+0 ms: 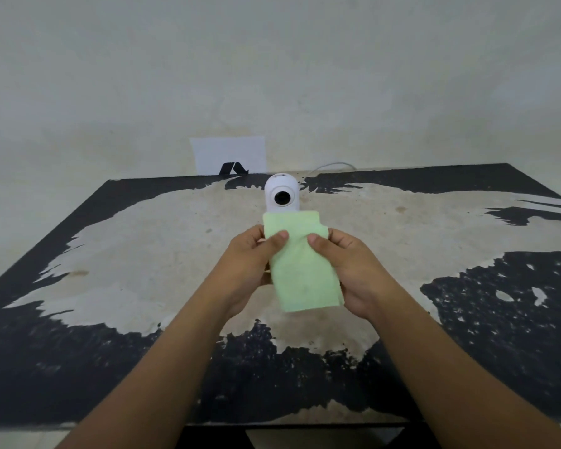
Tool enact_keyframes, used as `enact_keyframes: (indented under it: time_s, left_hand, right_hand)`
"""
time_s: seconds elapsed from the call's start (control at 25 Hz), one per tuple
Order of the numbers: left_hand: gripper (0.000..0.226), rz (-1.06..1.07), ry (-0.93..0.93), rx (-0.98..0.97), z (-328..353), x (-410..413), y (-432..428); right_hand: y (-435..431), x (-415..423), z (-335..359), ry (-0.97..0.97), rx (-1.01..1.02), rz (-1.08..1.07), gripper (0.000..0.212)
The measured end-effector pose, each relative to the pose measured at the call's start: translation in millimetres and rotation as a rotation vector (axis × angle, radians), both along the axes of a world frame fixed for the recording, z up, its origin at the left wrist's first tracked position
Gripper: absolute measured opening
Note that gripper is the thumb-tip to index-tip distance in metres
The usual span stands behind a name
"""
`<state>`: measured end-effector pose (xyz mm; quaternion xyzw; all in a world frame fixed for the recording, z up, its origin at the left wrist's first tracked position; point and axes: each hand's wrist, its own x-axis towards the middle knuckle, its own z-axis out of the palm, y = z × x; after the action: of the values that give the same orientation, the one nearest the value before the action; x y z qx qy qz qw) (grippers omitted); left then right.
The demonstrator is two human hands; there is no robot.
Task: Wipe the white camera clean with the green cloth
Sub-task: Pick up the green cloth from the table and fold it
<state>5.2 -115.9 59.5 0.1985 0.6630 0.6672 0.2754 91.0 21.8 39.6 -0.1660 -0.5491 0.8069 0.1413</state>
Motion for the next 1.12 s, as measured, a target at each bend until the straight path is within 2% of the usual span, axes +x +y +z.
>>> enact_keyframes:
  time_s: [0.24, 0.4, 0.6, 0.68, 0.8, 0.88, 1.12]
  left_hand:
    - [0.019, 0.015, -0.104, 0.009, -13, -23, 2]
    - [0.028, -0.081, -0.128, 0.096, -4, -33, 8]
    - [0.032, -0.048, 0.068, 0.264, 24, -43, 8]
    - [0.043, -0.03, 0.085, 0.231, 22, -46, 6]
    - [0.04, -0.029, 0.042, 0.138, 14, -48, 8]
    - [0.037, -0.038, 0.011, 0.101, 8, -52, 11]
    - [0.027, -0.071, -0.084, 0.16, 4, -58, 21]
  right_hand:
    - [-1, -18, -10, -0.224, 0.069, 0.125, 0.021]
    - [4, -32, 3, -0.094, 0.125, 0.017, 0.016]
    - [15, -34, 32, 0.247, 0.288, 0.002, 0.033]
    - [19, -32, 32, 0.234, 0.423, 0.004, 0.044]
    - [26, -32, 23, 0.129, 0.532, -0.02, 0.059]
    - [28, -32, 19, 0.107, 0.496, -0.014, 0.055]
    - [38, -41, 8, 0.055, 0.142, 0.005, 0.027]
